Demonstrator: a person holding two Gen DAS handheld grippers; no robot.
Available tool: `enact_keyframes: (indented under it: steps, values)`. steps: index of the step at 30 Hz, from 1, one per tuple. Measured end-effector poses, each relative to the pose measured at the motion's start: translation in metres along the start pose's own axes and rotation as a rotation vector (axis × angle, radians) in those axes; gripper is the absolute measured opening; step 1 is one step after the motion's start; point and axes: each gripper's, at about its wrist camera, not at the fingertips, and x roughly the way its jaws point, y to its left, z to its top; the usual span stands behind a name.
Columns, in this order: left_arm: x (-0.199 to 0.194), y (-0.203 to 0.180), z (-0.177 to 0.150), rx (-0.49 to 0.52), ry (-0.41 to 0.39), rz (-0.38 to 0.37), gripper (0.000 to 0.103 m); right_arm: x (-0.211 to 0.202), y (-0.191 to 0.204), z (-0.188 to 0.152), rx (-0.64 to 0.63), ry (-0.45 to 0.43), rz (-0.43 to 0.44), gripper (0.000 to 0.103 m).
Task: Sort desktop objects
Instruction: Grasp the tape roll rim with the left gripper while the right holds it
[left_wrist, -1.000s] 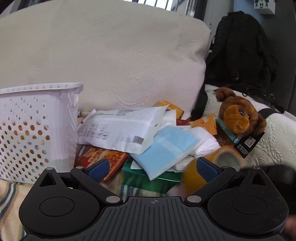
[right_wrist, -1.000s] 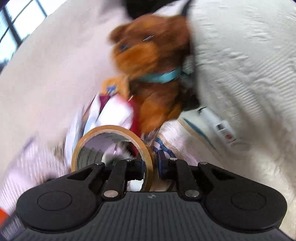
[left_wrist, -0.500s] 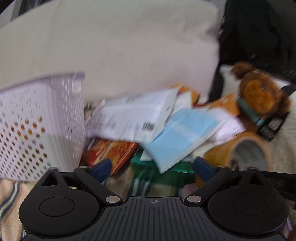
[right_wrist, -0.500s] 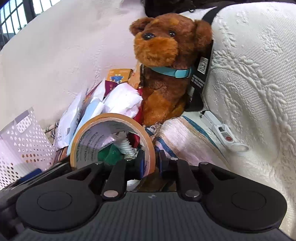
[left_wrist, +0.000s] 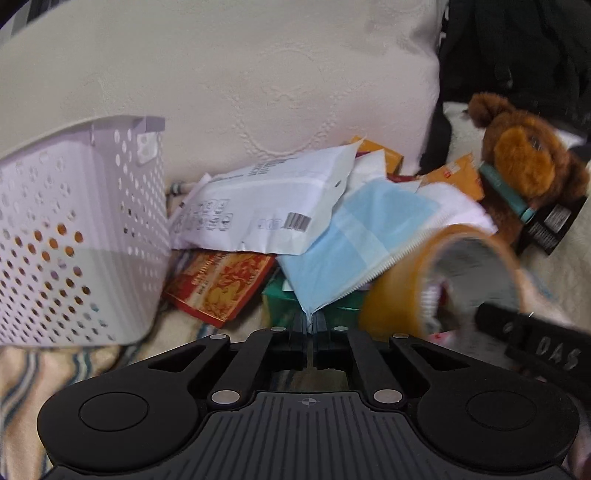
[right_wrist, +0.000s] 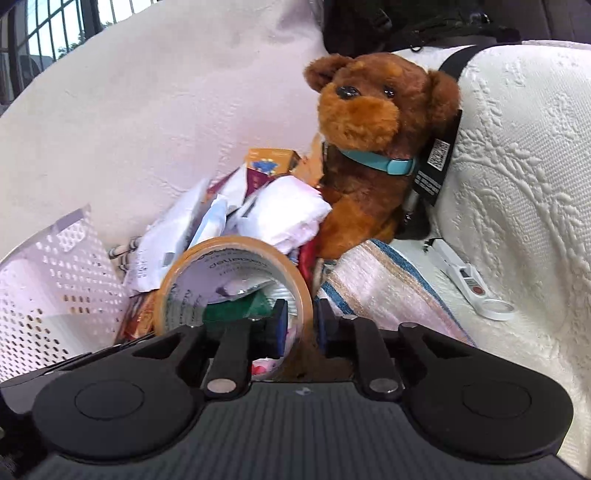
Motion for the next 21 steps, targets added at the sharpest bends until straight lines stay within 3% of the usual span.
enact_keyframes:
  steps: [3,6,7,9,13,15,16,19,21]
  values:
    - [0.003,0.003,0.002,0.006,0.03,-0.071,0.004,0.003,0.0,0.001,-0.003,0.012,0.001,0.015]
    - [0.01,0.009,0.001,-0.052,0.06,-0.137,0.034,0.008,-0.006,0.002,0.031,0.048,0.002,0.017]
    - [0.012,0.01,0.002,-0.062,0.063,-0.146,0.04,0.011,-0.009,0.003,0.052,0.06,0.0,0.018]
    - [0.013,0.011,0.001,-0.084,0.042,-0.134,0.063,0.014,-0.017,0.005,0.096,0.073,0.003,0.019]
    - [0.003,0.016,0.006,-0.084,0.016,-0.136,0.07,0.017,-0.026,0.007,0.143,0.1,0.026,0.019]
    - [-0.009,0.025,0.011,-0.106,0.001,-0.168,0.088,0.018,-0.028,0.008,0.15,0.109,0.036,0.019]
    - [-0.016,0.03,0.014,-0.127,-0.005,-0.207,0.092,0.018,-0.028,0.008,0.152,0.113,0.053,0.019]
    - [-0.039,0.039,0.022,-0.165,-0.071,-0.268,0.1,0.015,-0.021,0.006,0.144,0.113,0.086,0.018]
    - [-0.045,0.035,0.025,-0.123,-0.103,-0.244,0.103,0.013,-0.013,0.005,0.102,0.097,0.071,0.018]
